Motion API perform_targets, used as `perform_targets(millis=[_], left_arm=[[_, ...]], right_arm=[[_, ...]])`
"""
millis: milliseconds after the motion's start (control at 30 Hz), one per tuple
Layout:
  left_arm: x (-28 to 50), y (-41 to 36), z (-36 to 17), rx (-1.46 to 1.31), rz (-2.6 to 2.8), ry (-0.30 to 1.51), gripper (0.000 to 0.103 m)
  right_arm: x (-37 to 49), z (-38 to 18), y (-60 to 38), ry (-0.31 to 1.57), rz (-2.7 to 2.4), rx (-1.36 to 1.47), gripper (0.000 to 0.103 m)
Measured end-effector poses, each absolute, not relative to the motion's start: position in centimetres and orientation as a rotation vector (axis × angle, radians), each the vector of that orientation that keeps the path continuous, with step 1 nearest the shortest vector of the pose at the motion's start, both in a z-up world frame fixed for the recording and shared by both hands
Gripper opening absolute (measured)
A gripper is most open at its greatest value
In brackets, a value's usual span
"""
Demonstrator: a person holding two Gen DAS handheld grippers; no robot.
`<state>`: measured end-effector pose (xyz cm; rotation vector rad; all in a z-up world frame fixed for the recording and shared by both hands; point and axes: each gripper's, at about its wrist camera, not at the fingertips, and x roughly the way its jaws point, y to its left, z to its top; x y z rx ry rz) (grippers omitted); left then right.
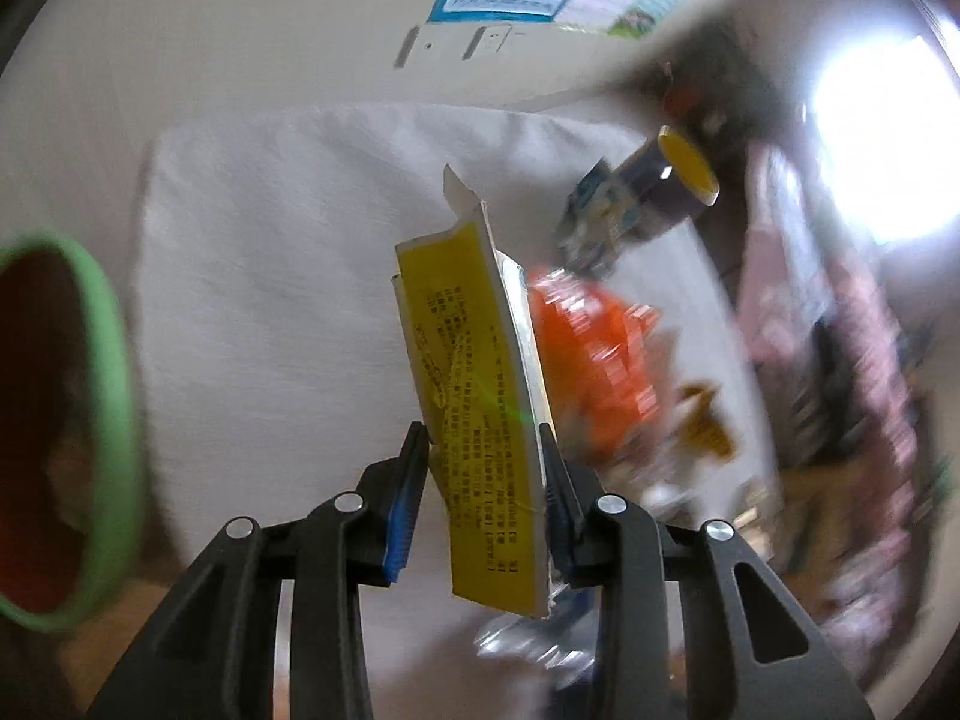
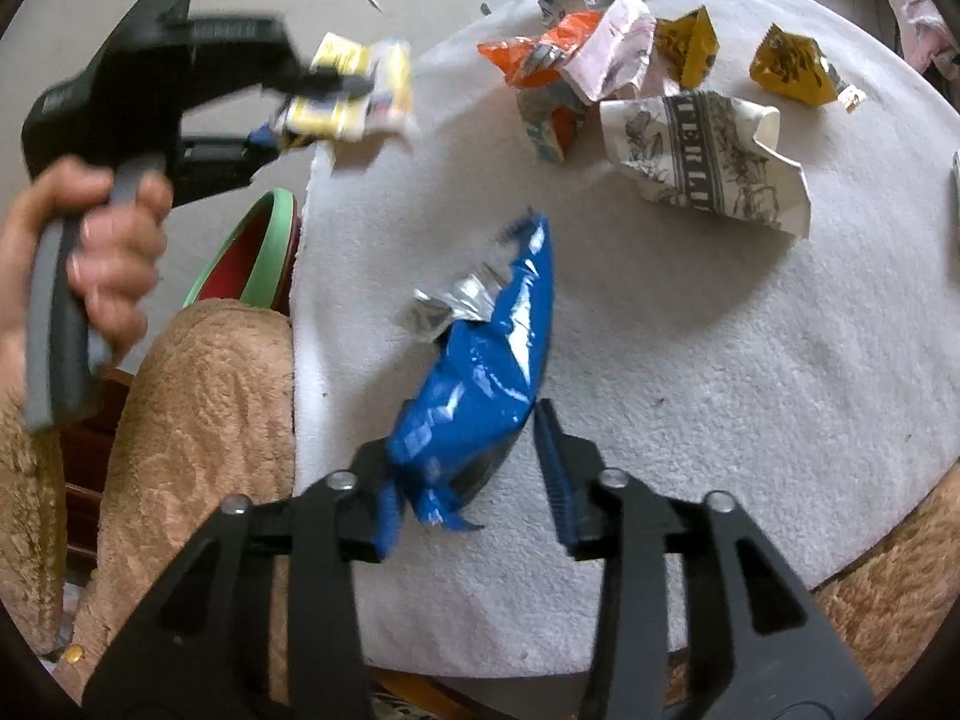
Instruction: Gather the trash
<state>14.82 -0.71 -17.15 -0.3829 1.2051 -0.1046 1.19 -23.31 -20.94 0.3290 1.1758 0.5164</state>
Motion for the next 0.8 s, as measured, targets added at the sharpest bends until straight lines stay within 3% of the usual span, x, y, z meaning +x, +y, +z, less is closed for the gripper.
perform_targets(millis=[133,533,567,633,800], left_arm=[[14.2,-1.3,-18.1,-0.199,-0.087,1.231,0.037],[12.6,-1.8,-22.1,-0.254,-0.063,1.279,0.042],[12.4,-1.6,-22.1,-0.260,-0.071,1.277,0.041],[11.9,-1.5,-21.9,-0.263,-0.076,1.257,0.027],[10.2,-0.7,-18.8,-0.217,-0.072,1.148,0.025]], right_arm=[[1.0,-20.8,-23.0,1.164,0.516,0.321,0.042],[0.7,-21.0,-23.4,1.184,0.468,0.323,0.042],[0.8,-21.1,-23.1,1.186,0.466,0.320,0.042],[0.7,-21.1,-23.0,1.187,0.463,0.315,0.042],[0.7,-21.0,-22.0,1.189,0.453,0.286,0.042]])
